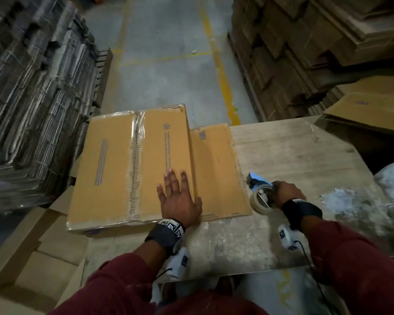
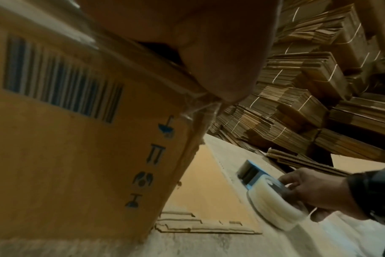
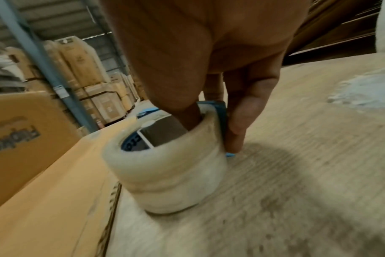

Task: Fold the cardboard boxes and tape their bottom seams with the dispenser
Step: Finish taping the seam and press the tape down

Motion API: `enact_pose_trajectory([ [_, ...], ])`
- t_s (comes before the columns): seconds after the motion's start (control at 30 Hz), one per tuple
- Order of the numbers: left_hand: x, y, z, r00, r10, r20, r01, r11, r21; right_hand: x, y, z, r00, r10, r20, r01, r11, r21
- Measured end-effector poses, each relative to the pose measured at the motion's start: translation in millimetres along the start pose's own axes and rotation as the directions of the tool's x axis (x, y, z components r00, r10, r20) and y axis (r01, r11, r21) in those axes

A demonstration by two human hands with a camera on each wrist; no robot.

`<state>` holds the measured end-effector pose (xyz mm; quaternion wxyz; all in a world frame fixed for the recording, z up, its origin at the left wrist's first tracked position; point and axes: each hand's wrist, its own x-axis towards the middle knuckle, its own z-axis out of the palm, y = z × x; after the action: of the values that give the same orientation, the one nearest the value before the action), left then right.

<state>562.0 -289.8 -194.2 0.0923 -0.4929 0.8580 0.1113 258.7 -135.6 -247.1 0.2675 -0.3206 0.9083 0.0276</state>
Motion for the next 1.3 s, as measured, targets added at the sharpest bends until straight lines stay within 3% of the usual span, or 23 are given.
enact_pose_trajectory([
  [0.1,0,-1,3,1.000,0.003,-0.031,-0.003,1.000,0.007,2,7,-4,0.989,0.137,-0.055,-0.132,0.988,0.085],
  [0.17,1,-2,4,0.999,0.006,-0.031,-0.006,1.000,-0.006,-7,-1,0,0.966,0.169,-0.196,-0.167,0.986,0.028],
  [0.2,2,-3,2,1.000,0.010,-0.022,-0.010,1.000,-0.024,-16,-11,4,0.952,0.115,-0.285,-0.127,0.992,-0.026],
  [0.27,5,-6,-3,1.000,0.021,-0.001,-0.021,0.998,-0.067,-39,-42,15,0.923,-0.102,-0.371,0.091,0.995,-0.049],
  [0.37,9,-18,-15,1.000,0.016,0.015,-0.014,0.991,-0.135,-67,-96,37,0.912,-0.299,-0.282,0.336,0.937,0.095],
  [0.43,13,-34,-33,0.998,-0.021,-0.051,0.005,0.955,-0.295,-74,-126,47,0.936,-0.275,-0.220,0.329,0.906,0.266],
  [0.5,19,-58,-53,0.972,-0.115,-0.203,-0.005,0.860,-0.510,-79,-150,53,0.964,-0.193,-0.182,0.251,0.888,0.385],
  [0.53,22,-70,-59,0.960,-0.155,-0.232,-0.006,0.819,-0.573,-81,-160,57,0.972,-0.166,-0.168,0.222,0.887,0.405],
  [0.57,24,-81,-64,0.970,-0.161,-0.185,0.022,0.808,-0.588,-83,-169,59,0.976,-0.155,-0.150,0.203,0.896,0.394],
  [0.67,17,-98,-52,0.999,0.004,0.038,0.010,0.928,-0.372,-78,-183,74,0.993,-0.097,-0.064,0.112,0.943,0.314],
  [0.73,5,-99,-34,0.993,0.081,0.084,-0.058,0.967,-0.248,-71,-178,85,0.999,0.046,0.015,-0.048,0.924,0.379],
  [0.8,-8,-92,-23,0.991,0.098,0.088,-0.078,0.974,-0.211,-66,-166,90,0.979,0.191,0.076,-0.203,0.841,0.501],
  [0.87,-14,-81,-18,0.990,0.104,0.100,-0.083,0.978,-0.193,-63,-154,95,0.968,0.238,0.076,-0.239,0.791,0.564],
  [1.0,-14,-60,-9,0.981,0.123,0.151,-0.109,0.990,-0.093,-60,-147,89,0.977,0.212,-0.005,-0.157,0.742,0.652],
  [1.13,-10,-59,-8,0.977,0.122,0.176,-0.115,0.992,-0.049,-39,-139,85,0.962,0.266,0.065,-0.194,0.491,0.849],
  [1.23,-11,-59,-16,0.976,0.133,0.173,-0.125,0.991,-0.057,-47,-150,61,0.986,0.150,-0.070,-0.005,0.445,0.896],
  [1.3,-10,-50,-30,0.979,0.138,0.147,-0.129,0.989,-0.071,-61,-171,29,0.974,0.060,-0.220,0.174,0.426,0.888],
])
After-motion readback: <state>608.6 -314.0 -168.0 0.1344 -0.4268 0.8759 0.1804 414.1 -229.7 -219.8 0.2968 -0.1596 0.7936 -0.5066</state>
